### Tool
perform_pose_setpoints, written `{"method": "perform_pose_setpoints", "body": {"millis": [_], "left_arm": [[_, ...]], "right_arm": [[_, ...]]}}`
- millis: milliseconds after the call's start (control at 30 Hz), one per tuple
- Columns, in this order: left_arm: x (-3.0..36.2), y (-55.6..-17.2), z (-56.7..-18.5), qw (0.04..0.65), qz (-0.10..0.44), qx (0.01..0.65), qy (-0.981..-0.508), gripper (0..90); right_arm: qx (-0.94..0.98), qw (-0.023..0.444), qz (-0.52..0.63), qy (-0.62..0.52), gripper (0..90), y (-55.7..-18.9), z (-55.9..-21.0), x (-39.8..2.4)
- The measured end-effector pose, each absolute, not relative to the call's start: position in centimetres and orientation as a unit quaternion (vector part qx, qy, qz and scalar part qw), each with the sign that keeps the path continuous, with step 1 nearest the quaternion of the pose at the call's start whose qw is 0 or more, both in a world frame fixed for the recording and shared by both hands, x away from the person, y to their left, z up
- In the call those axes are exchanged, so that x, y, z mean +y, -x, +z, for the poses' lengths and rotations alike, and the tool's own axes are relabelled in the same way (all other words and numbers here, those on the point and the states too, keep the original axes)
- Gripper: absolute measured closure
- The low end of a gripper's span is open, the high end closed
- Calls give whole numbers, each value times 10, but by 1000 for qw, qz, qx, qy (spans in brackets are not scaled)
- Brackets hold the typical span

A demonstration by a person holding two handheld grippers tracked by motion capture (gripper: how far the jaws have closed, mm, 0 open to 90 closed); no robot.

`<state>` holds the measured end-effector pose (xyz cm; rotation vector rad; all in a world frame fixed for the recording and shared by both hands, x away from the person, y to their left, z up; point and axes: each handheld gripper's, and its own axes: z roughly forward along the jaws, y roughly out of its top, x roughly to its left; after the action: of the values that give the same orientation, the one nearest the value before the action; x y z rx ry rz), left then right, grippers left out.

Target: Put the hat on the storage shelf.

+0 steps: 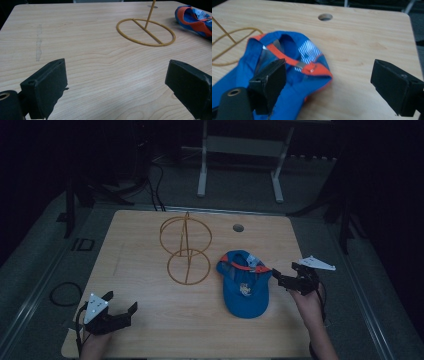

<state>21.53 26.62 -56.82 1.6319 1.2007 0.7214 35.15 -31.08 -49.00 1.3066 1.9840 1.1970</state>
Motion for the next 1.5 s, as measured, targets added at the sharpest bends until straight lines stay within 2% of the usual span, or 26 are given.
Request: {"method": "perform_pose_setpoints", "body": {"millis": [100, 200, 333, 967, 1333, 1500], "left_arm": [[265, -215, -569, 472, 296, 487, -673, 44], [264, -215, -568, 472, 296, 484, -675, 44], [263, -215, -568, 468, 296, 480, -680, 44], [263, -215, -568, 474, 295, 482, -675, 44], [264, -215, -568, 478, 296, 485, -670, 44], [264, -216, -568, 475, 296, 484, -673, 44]], "right_arm": [[737, 226, 438, -463, 147, -361, -490, -304], [749, 224, 433, -449, 219, -371, -492, -295], [764, 208, 426, -438, 249, -386, -496, -283], [811, 169, 357, -431, 249, -450, -528, -234], [828, 153, 314, -439, 250, -461, -546, -227], [839, 155, 298, -428, 340, -460, -553, -225]]}}
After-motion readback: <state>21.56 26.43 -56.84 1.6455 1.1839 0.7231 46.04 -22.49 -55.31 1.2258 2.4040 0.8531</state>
